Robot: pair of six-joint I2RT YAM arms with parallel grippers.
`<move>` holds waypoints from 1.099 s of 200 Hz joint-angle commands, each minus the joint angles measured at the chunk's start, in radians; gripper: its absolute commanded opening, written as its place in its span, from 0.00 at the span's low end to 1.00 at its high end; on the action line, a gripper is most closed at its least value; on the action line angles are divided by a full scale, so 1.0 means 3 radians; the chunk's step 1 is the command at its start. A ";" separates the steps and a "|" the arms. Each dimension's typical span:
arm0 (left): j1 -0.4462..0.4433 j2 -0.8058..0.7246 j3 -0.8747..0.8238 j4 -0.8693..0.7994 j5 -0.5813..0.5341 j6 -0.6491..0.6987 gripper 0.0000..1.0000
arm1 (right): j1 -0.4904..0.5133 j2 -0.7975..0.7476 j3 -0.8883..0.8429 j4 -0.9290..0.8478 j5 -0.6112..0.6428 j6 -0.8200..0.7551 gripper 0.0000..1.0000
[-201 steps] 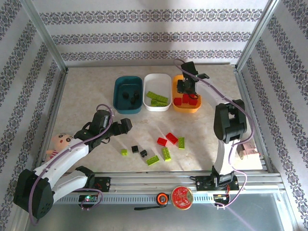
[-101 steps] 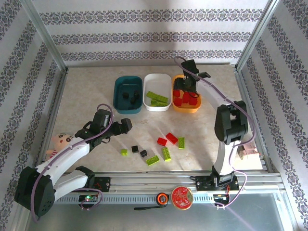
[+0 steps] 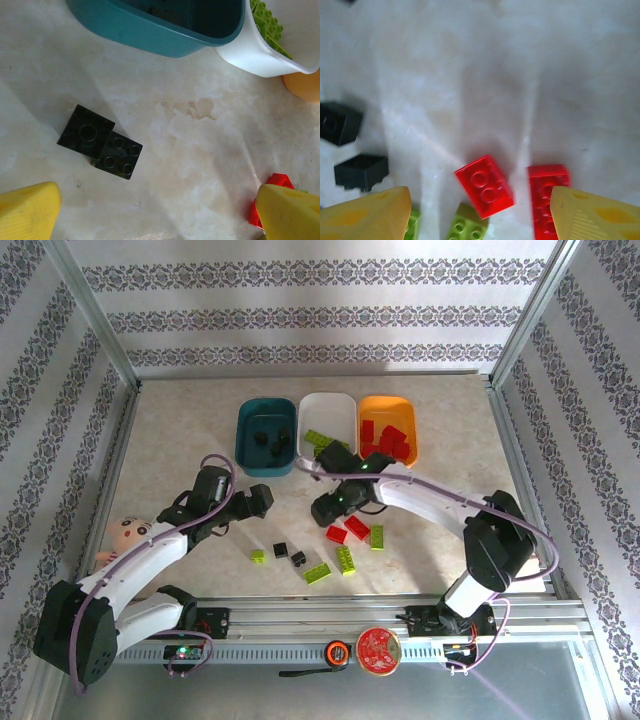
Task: Sort the legos into containers by color
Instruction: Pick up the lego from the bottom-center of the table.
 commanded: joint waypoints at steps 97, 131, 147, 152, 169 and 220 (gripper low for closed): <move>0.0069 -0.0022 -0.0039 0.0111 0.0071 -0.0037 1.00 | 0.0256 0.0650 0.0150 -0.0166 0.0241 -0.0325 0.72; 0.0091 -0.0023 -0.0054 0.0106 0.0083 -0.0039 1.00 | 0.0269 0.0705 0.0041 -0.0180 0.0447 -0.0334 0.67; 0.0099 -0.0019 -0.0056 0.0117 0.0088 -0.0039 1.00 | 0.0278 0.0724 0.0006 -0.0180 0.0495 -0.0353 0.64; 0.0097 -0.0021 -0.0050 0.0117 0.0083 -0.0040 1.00 | 0.0285 0.0733 -0.0002 -0.0174 0.0503 -0.0359 0.63; 0.0098 -0.0012 -0.0052 0.0124 0.0087 -0.0047 1.00 | 0.0298 0.0779 -0.0010 -0.0154 0.0511 -0.0364 0.58; 0.0103 -0.0022 -0.0051 0.0099 0.0078 -0.0030 1.00 | 0.0279 0.0604 -0.0096 0.0125 0.0395 -0.0290 0.33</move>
